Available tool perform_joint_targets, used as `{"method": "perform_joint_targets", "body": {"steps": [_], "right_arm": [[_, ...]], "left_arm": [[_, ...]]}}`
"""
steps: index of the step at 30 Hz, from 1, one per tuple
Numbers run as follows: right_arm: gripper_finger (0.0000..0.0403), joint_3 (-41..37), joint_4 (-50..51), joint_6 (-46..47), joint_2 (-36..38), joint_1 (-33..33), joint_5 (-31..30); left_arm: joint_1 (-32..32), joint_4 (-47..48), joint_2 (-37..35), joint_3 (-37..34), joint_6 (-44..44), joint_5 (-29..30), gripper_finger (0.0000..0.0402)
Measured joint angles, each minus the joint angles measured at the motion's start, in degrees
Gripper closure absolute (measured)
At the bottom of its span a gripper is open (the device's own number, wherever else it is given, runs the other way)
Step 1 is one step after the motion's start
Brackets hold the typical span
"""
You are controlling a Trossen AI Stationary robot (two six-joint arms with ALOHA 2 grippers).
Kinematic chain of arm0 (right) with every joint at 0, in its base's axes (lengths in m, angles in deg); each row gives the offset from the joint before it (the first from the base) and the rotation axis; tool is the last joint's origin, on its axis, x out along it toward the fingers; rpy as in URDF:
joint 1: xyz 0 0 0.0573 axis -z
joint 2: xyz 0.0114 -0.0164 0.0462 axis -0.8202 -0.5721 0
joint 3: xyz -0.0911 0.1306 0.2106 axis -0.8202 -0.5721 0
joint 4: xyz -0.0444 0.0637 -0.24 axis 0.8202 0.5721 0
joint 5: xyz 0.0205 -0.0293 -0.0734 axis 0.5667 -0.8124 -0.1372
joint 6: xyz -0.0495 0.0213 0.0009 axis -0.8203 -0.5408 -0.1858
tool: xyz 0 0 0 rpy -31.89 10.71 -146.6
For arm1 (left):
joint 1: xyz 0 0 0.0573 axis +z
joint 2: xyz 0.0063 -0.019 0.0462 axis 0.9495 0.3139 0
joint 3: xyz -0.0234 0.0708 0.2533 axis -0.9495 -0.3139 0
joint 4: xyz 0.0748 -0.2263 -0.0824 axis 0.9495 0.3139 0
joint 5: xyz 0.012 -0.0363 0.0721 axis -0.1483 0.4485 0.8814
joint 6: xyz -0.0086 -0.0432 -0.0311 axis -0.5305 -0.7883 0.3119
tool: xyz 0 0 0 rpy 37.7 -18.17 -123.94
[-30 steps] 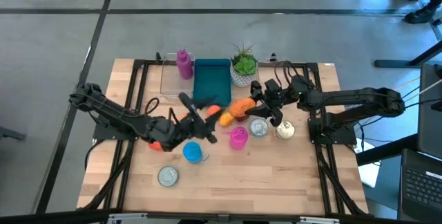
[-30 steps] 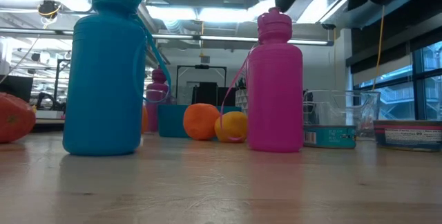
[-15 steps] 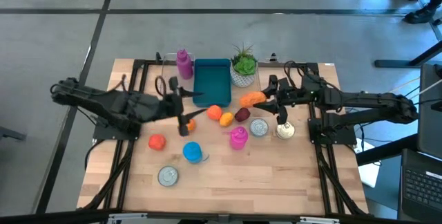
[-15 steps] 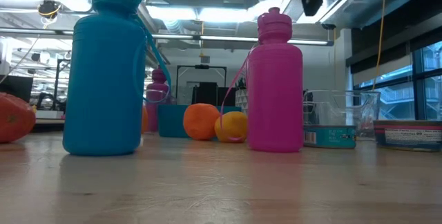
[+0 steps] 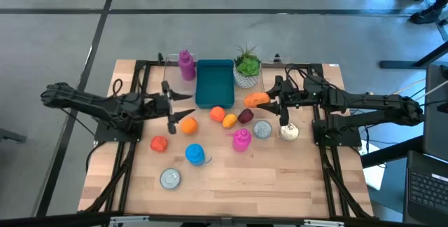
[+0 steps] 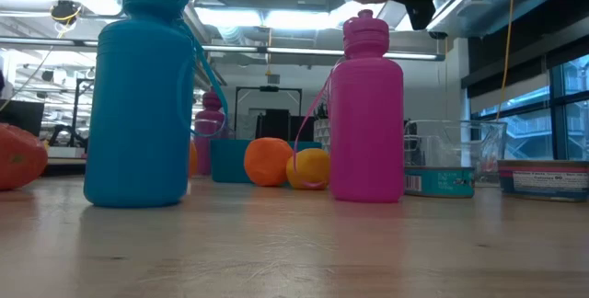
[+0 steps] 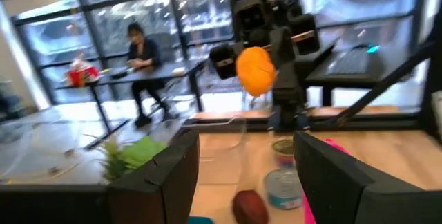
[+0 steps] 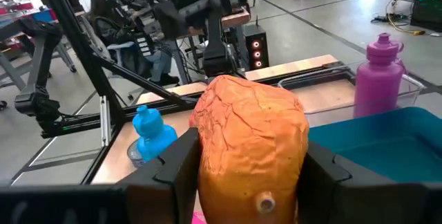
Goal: Pick & Place Food Item
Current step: Put the left mango into the right transparent bin
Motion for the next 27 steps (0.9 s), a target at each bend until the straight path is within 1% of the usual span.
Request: {"method": "perform_joint_targets", "body": {"steps": [2,5,7,10,12,16,19,22,27], "right_arm": [[0.0234,0.0,0.0,-0.2,0.0,0.0,0.0],[0.0234,0.0,0.4,-0.4,0.0,0.0,0.0],[0.0234,0.0,0.9,-0.5,0.0,0.0,0.0],[0.0234,0.0,2.0,-1.2,0.0,0.0,0.1],[0.0234,0.0,2.5,-1.7,0.0,0.0,-0.2],[0.0231,0.0,3.8,-3.4,0.0,0.0,-3.0],[0.0230,0.0,4.0,-5.0,0.0,0.0,-4.5],[0.0232,0.0,4.0,-6.8,0.0,0.0,-6.9],[0.0233,0.0,4.7,-9.7,0.0,1.4,-11.9]], "left_arm": [[0.5,-5.6,-2.7,-5.4,0.9,-1.5,0.0182],[1.2,-13.0,-6.7,-11.8,2.9,-2.0,0.0180],[1.7,-16.3,-9.9,-14.5,3.7,-2.0,0.0181],[2.4,-17.3,-16.1,-16.5,4.2,-2.0,0.0182],[2.8,-16.5,-20.4,-17.0,4.7,-2.1,0.0183],[3.4,-11.4,-28.7,-17.0,5.6,-3.0,0.0181],[3.5,-5.0,-33.3,-17.2,4.6,-3.0,0.0181],[3.5,-0.8,-36.2,-17.1,3.7,-3.0,0.0183],[3.5,2.7,-36.7,-17.2,4.2,-3.0,0.0181]]}}
